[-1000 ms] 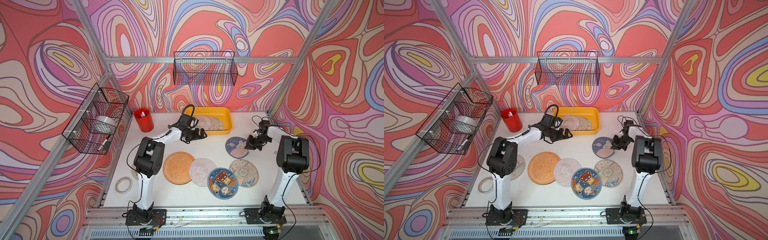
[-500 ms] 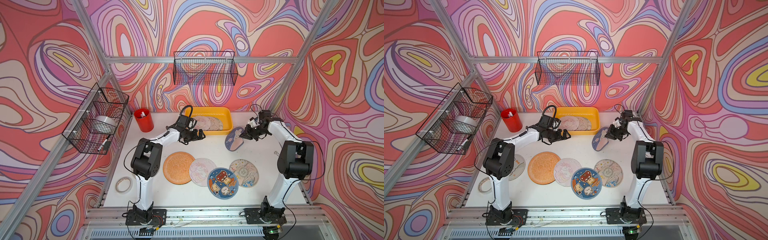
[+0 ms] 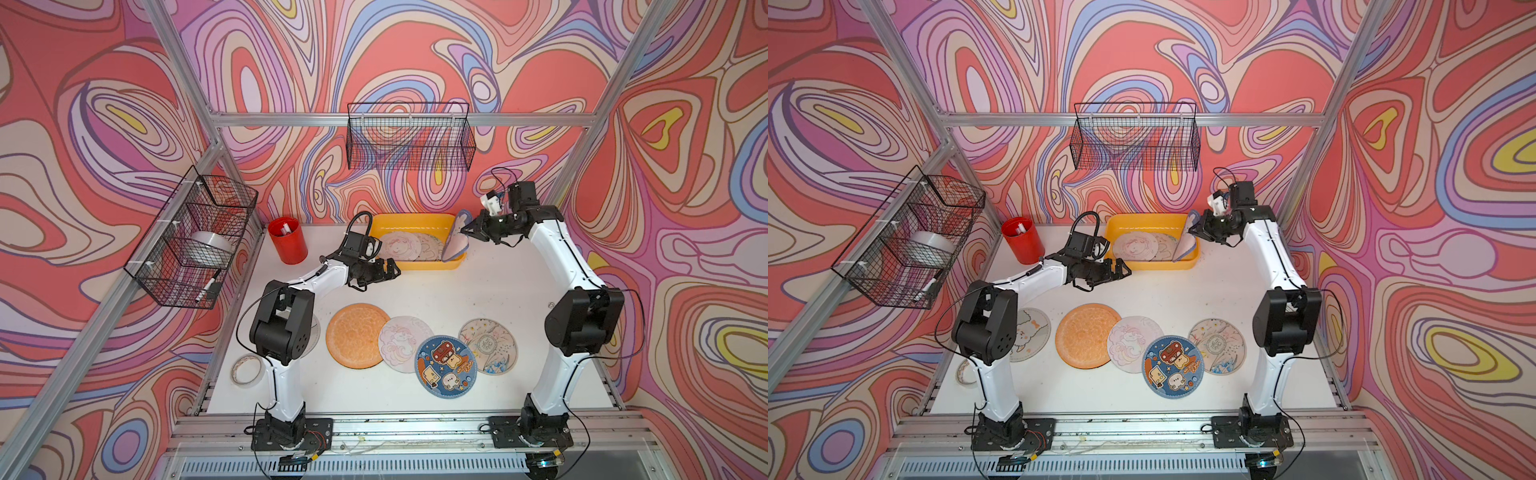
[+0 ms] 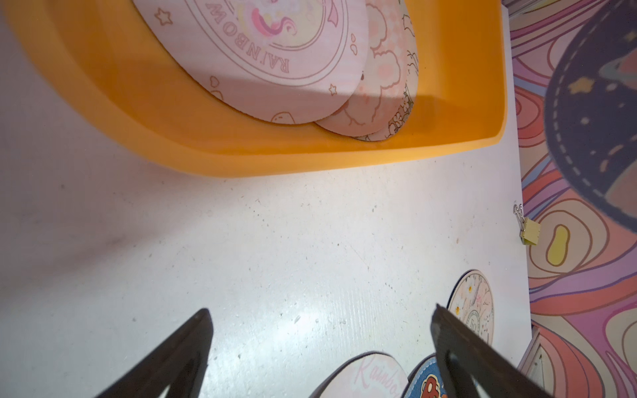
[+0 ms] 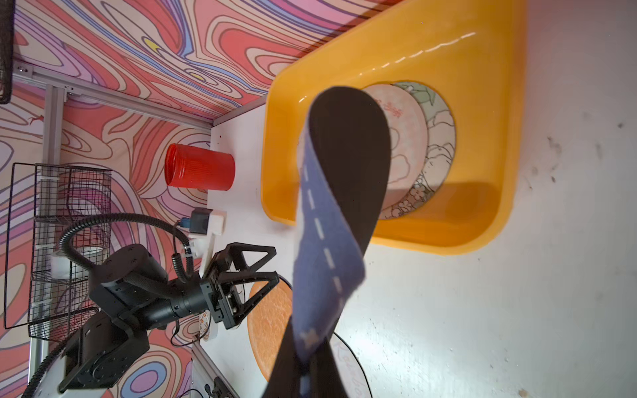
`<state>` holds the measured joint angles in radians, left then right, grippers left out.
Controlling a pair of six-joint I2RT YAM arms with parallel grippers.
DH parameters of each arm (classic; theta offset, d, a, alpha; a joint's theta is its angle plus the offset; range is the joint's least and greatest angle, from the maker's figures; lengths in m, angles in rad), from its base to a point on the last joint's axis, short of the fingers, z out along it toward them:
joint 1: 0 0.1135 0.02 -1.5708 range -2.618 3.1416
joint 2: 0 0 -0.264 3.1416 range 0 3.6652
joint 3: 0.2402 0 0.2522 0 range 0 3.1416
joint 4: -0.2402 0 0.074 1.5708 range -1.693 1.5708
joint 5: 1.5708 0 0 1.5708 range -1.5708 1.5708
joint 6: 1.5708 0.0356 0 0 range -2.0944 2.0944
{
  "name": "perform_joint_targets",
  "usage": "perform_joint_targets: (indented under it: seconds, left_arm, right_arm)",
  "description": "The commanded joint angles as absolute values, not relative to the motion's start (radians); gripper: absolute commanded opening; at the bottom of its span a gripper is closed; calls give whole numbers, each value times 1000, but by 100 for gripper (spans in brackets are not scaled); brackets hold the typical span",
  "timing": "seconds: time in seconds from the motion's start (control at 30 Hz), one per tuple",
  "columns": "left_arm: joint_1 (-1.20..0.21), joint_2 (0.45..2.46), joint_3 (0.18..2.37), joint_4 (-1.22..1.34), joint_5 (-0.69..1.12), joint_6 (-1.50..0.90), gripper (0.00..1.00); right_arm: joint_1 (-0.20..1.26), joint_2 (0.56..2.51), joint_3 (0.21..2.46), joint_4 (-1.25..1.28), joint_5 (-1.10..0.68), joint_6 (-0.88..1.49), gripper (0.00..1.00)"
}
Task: Put the coasters into the storage box
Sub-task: Pick up the coaster from the center of the board, then place the coaster in the storage box.
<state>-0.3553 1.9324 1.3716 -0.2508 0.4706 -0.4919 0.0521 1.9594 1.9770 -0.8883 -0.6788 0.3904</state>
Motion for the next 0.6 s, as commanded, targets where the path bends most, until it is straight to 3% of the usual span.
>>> perform_joint_targets:
  seconds: [0.0, 0.57]
  left_arm:
    - [-339, 1882, 1339, -218, 464, -504, 100]
    - [-270, 1780, 1187, -196, 453, -504, 100]
  right_arm:
    - [95, 2052, 2049, -859, -687, 441, 0]
    - [253, 2408, 2336, -590, -691, 593, 0]
